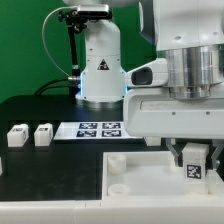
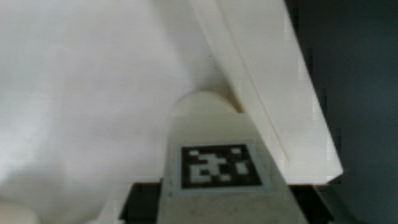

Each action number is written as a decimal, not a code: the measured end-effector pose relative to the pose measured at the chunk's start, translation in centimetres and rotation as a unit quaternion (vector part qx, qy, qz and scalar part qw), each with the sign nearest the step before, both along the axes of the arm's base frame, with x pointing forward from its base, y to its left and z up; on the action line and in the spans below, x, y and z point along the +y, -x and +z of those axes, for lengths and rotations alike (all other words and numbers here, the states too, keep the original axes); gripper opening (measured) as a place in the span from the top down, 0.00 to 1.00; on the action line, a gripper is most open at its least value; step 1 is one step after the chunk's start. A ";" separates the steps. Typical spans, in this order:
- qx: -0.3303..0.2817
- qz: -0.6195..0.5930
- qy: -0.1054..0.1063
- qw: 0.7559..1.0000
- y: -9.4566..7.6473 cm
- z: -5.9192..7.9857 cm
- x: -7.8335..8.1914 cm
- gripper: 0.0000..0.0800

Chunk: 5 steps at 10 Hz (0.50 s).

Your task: Assemble one leg

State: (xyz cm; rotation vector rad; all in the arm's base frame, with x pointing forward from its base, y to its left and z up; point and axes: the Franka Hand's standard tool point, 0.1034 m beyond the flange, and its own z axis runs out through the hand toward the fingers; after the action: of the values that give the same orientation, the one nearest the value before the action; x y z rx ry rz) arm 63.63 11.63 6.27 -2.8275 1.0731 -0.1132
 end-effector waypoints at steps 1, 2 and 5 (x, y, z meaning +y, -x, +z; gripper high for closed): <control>0.010 -0.098 -0.011 0.995 0.0 0.0 0.1 0.64; 0.026 -0.213 -0.029 0.976 -0.1 0.0 0.2 0.64; 0.052 -0.414 -0.059 0.907 -0.3 -0.1 0.5 0.64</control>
Offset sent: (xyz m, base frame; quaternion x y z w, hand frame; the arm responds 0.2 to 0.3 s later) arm 0.0338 0.0005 0.0112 0.0601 0.0031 0.4172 0.9068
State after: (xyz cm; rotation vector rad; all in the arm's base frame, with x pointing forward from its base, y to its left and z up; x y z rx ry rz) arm 63.95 12.08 6.19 -2.0952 2.1388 0.0364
